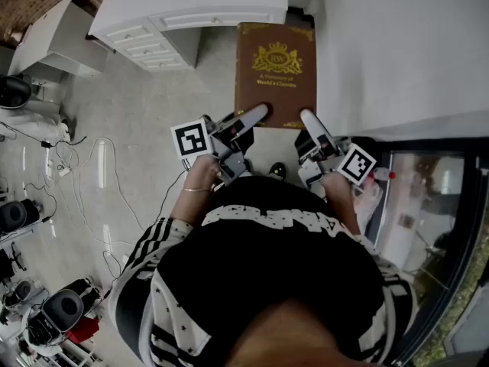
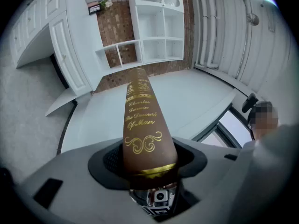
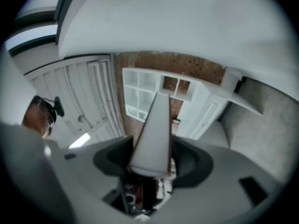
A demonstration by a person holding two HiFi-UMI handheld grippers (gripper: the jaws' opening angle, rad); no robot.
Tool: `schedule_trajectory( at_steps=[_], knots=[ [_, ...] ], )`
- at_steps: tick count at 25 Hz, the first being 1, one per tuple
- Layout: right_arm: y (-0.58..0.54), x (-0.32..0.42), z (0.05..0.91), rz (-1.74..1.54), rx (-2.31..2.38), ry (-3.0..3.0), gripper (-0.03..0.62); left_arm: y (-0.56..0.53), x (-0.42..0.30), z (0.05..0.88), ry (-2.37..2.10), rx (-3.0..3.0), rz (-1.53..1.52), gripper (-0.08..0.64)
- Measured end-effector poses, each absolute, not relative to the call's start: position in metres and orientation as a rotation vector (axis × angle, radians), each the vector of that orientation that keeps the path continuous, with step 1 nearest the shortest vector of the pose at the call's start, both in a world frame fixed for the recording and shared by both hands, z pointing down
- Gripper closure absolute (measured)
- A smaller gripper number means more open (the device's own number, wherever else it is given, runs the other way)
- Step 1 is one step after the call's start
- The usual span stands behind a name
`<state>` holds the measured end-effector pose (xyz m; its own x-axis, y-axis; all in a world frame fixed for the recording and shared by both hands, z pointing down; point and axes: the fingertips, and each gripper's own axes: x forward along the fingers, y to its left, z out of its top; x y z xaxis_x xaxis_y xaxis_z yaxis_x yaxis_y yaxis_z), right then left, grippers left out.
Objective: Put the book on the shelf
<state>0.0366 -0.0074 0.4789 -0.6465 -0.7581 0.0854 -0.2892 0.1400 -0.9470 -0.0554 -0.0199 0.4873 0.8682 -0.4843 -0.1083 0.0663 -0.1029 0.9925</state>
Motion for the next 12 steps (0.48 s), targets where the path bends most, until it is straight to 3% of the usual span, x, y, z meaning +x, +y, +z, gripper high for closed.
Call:
schedule_trajectory(
  at_steps=[12],
  knots=[
    [-0.0073,0.037,0.4765,-1.509,-0.978,2.017,0.324,-0.0187,-0.055,0.4849,-0.344,1.622,-0.474,0.298]
  ],
)
